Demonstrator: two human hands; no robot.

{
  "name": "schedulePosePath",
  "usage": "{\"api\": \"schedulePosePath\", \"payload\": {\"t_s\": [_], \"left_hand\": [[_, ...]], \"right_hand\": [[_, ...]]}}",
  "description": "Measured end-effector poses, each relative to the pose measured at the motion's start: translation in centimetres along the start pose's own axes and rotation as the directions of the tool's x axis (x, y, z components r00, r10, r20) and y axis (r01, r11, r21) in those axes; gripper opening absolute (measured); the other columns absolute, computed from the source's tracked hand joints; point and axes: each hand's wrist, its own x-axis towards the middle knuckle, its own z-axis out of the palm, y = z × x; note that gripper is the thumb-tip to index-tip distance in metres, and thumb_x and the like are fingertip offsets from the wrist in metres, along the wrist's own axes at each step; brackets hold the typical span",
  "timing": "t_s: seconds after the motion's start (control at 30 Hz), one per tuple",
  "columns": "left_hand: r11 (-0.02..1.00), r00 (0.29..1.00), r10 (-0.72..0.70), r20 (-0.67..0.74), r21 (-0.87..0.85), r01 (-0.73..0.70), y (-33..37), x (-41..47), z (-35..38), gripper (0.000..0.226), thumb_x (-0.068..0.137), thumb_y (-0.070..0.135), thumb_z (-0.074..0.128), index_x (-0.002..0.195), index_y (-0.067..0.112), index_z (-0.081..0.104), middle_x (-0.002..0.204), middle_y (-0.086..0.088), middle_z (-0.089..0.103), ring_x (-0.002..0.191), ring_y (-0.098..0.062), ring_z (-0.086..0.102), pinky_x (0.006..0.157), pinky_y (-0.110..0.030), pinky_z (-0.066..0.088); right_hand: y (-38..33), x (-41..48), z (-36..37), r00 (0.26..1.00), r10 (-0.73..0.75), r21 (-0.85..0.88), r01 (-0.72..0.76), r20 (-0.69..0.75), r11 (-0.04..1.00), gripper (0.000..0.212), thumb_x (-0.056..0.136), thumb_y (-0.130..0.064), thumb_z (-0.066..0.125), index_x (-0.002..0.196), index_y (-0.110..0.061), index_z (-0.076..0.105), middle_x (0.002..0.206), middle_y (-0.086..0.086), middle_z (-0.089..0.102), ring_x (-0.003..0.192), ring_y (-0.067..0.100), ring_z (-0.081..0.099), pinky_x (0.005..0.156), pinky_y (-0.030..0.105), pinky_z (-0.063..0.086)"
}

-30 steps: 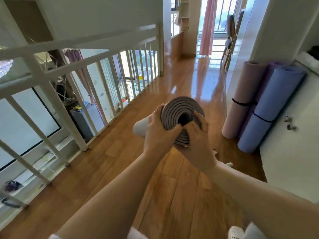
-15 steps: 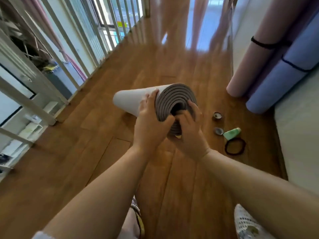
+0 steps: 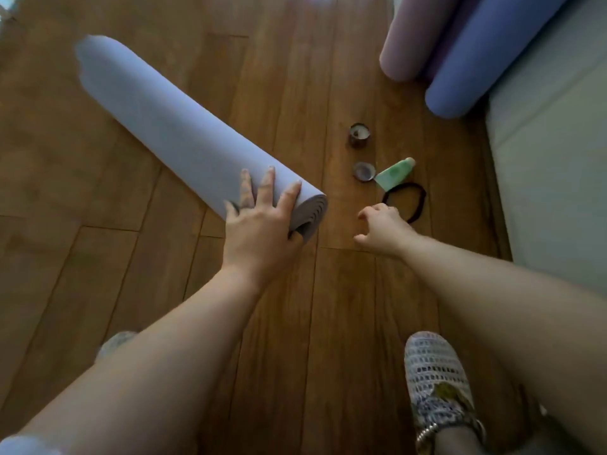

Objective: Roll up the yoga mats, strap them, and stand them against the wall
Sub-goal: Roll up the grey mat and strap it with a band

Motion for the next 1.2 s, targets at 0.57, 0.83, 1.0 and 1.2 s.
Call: {"api": "schedulePosePath", "payload": {"t_s": [0.57,0.83,1.0,1.2], "left_hand": [[0.987,0.991,0.025,0.132,0.155,-0.046,-0.9,-1.3,5.6,0.065,0.096,0.035,0.054,0.151,0.025,0.020,0.159,-0.016,0.006,0.142,-0.049,0.000,0.104,-0.073,0.014],[0.995,0.976,0.005,0.220,0.095,-0.027,-2.7,-4.8,-8.0,0.069,0.094,0.031,0.051,0.152,0.023,0.015,0.161,-0.009,0.003,0.146,-0.040,0.001,0.110,-0.065,0.015],[0.992,0.997,0.029,0.075,-0.127,-0.020,-2.3,-10.9,-19.2,0.071,0.085,0.018,0.061,0.148,0.021,0.029,0.156,-0.004,0.025,0.143,-0.029,0.024,0.111,-0.051,0.030],[0.986,0.984,0.167,0.070,-0.022,-0.166,-0.1,-19.1,-31.4,0.064,0.085,0.023,0.060,0.144,0.027,0.034,0.144,0.006,0.038,0.119,-0.020,0.051,0.095,-0.034,0.048]], "right_hand": [[1.8,0.9,5.4,0.975,0.138,0.023,-0.144,0.173,0.989,0.039,0.091,-0.015,0.061,0.125,-0.011,0.042,0.111,0.010,0.056,0.093,0.022,0.059,0.075,0.032,0.053],[-7.3,-7.4,-6.7,0.987,-0.061,0.529,-0.028,0.150,0.848,0.019,0.098,-0.008,0.040,0.104,-0.013,0.057,0.099,0.007,0.061,0.087,0.017,0.062,0.068,0.030,0.056],[-11.9,-18.1,-15.3,0.970,-0.236,0.578,0.221,-0.050,0.786,0.030,0.098,-0.003,0.038,0.087,-0.016,0.063,0.093,0.002,0.064,0.065,0.005,0.054,0.069,0.026,0.055],[-15.1,-31.6,-23.0,0.878,-0.445,0.366,0.479,-0.178,0.798,0.019,0.092,-0.014,0.053,0.090,-0.023,0.069,0.104,-0.006,0.063,0.099,0.010,0.058,0.071,0.022,0.053]]}}
